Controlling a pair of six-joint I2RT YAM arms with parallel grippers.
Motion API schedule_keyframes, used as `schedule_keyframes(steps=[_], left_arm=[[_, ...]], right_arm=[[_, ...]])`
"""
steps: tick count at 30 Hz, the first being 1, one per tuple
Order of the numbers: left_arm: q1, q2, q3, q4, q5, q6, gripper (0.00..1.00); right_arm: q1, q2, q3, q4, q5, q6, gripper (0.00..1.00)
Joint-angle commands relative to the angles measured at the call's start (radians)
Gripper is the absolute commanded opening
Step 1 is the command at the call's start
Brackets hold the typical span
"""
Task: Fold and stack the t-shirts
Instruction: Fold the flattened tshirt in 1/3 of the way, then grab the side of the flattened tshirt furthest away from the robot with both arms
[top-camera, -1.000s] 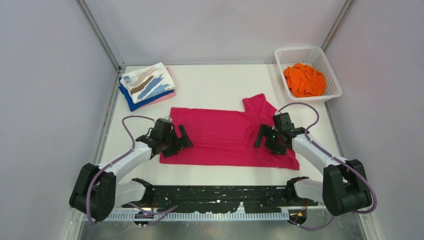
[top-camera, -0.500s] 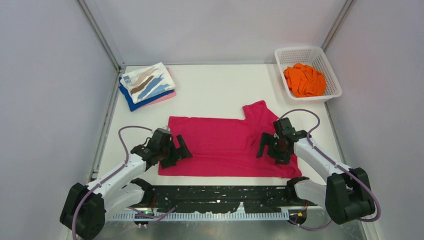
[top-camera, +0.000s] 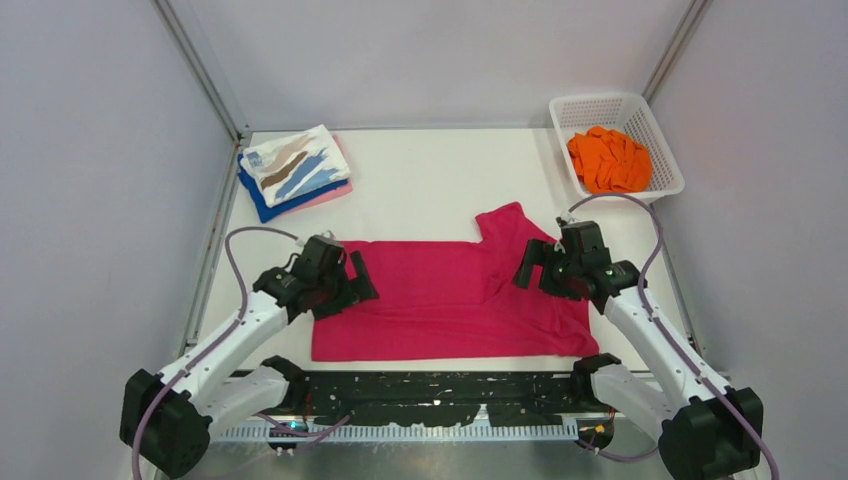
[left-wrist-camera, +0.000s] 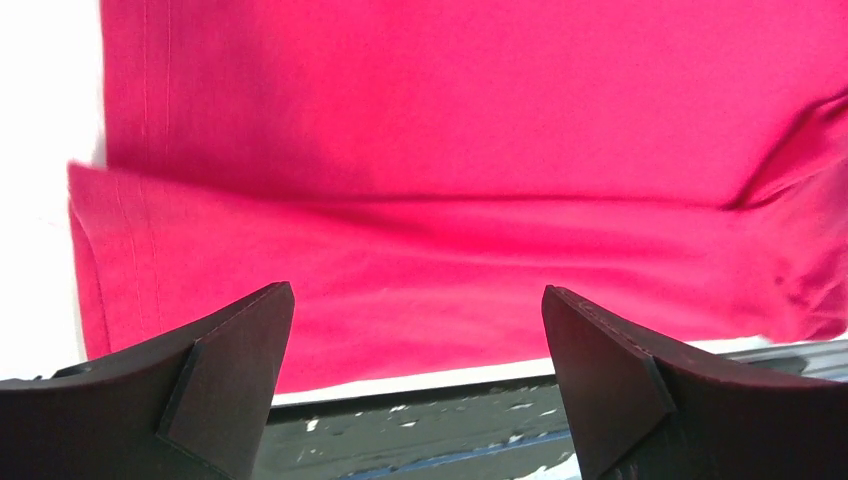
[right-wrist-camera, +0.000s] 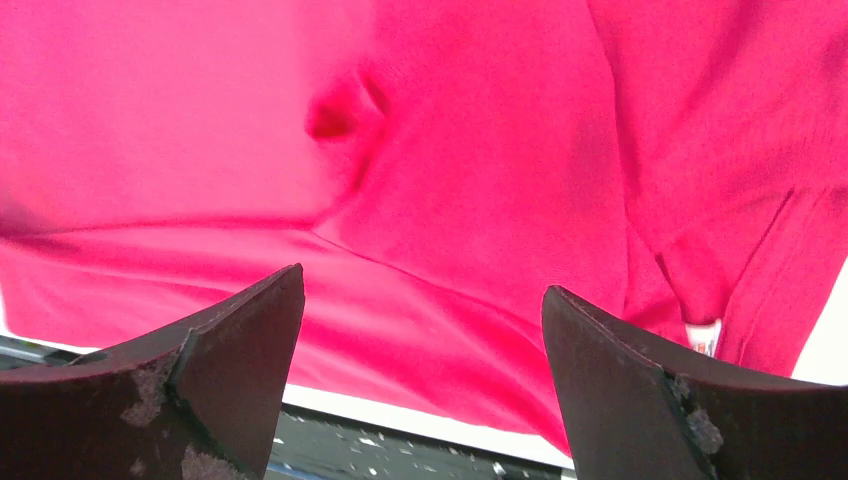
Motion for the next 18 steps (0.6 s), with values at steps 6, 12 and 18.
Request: schedule_keyframes(steps=[6, 12, 18], left_arm=[[0.193, 0.194, 0.285, 0.024, -0.158, 0.126, 1.0], [0.341, 0.481, 0.412, 0.171, -0.119, 0.147, 1.0], [0.408, 0.72, 0.526, 0.255, -0.029, 0.167, 0.99]], right_arm=[[-0.005, 0.085, 0.172, 0.265, 0.035, -0.011, 0.95], [-0.028, 0.295, 0.281, 0.352, -0.106, -0.012, 0.95], [-0.031, 0.376, 0.286, 0.389, -0.155, -0.012, 0.95]])
